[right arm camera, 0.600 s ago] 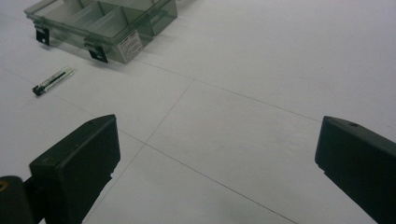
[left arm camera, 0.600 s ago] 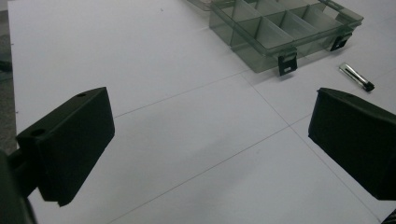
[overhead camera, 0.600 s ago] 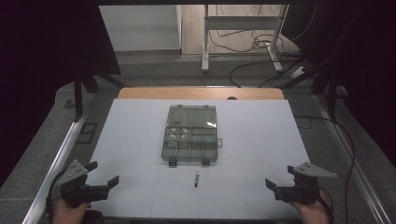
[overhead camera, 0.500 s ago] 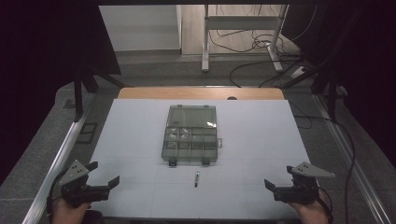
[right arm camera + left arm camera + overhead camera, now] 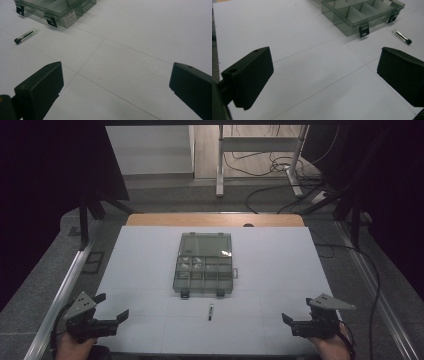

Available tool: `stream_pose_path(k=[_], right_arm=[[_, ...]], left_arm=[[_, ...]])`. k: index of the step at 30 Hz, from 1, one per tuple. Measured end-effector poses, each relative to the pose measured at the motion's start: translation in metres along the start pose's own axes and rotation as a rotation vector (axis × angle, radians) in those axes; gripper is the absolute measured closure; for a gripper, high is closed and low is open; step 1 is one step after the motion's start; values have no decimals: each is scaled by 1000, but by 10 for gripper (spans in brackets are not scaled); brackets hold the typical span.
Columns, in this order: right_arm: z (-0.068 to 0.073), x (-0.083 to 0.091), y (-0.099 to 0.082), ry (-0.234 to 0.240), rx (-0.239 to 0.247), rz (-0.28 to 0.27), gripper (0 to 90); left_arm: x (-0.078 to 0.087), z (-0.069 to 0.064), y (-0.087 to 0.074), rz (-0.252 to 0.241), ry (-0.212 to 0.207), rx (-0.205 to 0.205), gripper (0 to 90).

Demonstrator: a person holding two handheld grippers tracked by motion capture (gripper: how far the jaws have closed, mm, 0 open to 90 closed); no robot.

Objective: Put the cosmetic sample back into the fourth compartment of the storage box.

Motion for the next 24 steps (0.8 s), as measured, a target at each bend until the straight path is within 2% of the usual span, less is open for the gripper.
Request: stream_pose_path(k=[8, 11, 15, 17, 24], right_arm=[[2, -2, -1, 6, 14, 24, 0], [3, -3, -1, -6, 28, 26, 0], [10, -4, 4, 34, 0, 7, 0], [16, -8, 5, 50, 13, 12, 0], [24, -12, 4, 70, 40, 27, 0]], left_arm=[[1, -1, 0, -12, -17, 1, 11], [1, 0, 0, -13, -19, 5, 11], [1, -1, 0, -12, -19, 1, 12], [1, -1, 1, -10, -18, -4, 12], [0, -2, 0, -7, -20, -5, 13]])
Point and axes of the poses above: each handheld gripper's, and its own axes: x roughly backward along the jaws, y roughly out of its top, z roughly to its left, the point moved 10 cm from there along -x, roughly forward along the jaws, and after that the axes turned 7 degrees about -x, right-handed, at the moved point
